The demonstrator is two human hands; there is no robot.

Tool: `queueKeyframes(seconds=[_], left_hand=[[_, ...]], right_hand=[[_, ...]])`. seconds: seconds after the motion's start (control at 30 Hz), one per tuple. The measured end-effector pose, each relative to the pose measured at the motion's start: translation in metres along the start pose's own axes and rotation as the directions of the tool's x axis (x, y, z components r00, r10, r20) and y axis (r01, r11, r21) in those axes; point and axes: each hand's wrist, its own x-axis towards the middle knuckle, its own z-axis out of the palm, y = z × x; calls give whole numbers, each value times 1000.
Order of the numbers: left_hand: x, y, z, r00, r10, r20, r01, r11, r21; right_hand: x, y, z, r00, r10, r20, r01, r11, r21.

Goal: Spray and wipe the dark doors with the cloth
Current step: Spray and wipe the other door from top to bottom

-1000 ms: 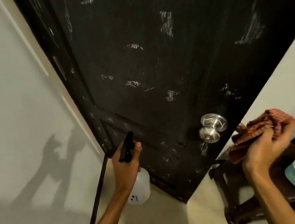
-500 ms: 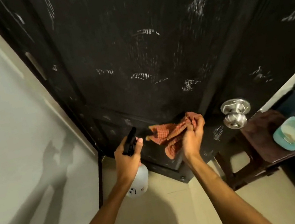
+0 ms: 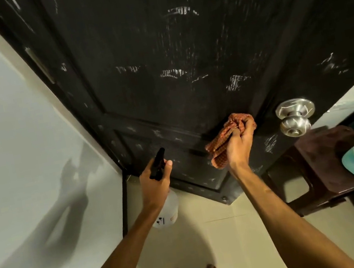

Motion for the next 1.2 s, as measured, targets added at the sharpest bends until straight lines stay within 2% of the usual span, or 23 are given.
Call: queueKeyframes(seconds=[0.13,0.33,0.43,0.5,0.6,0.67,0.73,0.77,0.83,0.9,0.97,1.03,1.13,1.2], left_hand=[[7,-21,-5,998,-41,-56,43,999,23],[14,-55,-14,995,-58,-81,61,997,38],[25,-77,-18,996,-56,-71,58,998,32],[39,-88,-18,998,-28,-53,30,999,40],[68,-116,-15,1000,7,-28,-6,999,42],[86,-142,-11,999,17,-27,-16,999,40],[103,-174,-4,999,29,-25,-28,999,32],[109,-185,0,999,34,-23,-33,999,33],[123,-210,12,997,70,-14,-70,997,33],[139,-235,27,993,118,-11,-117,993,12],[159,-256,38,985,169,-24,-169,985,-32],[180,-272,46,976,218,-10,-219,974,-61],[197,-290,59,949,313,-23,-314,947,-62],[204,-298,63,932,356,-70,-360,931,-62]], right_hand=[[21,4,3,999,-18,46,20,999,-34],[12,18,8,997,33,63,-36,999,40],[-5,57,19,988,137,67,-143,985,92],[-9,85,31,954,293,61,-300,933,201],[-11,131,53,857,480,187,-514,785,344],[-13,164,65,836,467,287,-543,780,311],[-18,200,75,869,356,344,-440,873,210],[-20,211,78,897,271,349,-333,933,133],[-18,239,85,940,8,341,-4,1000,-10],[-6,268,94,918,-288,273,323,942,-91],[8,287,105,797,-578,174,603,777,-180],[30,306,117,642,-752,151,762,605,-230],[60,328,131,444,-876,187,882,390,-264],[71,335,140,344,-907,241,909,258,-327]])
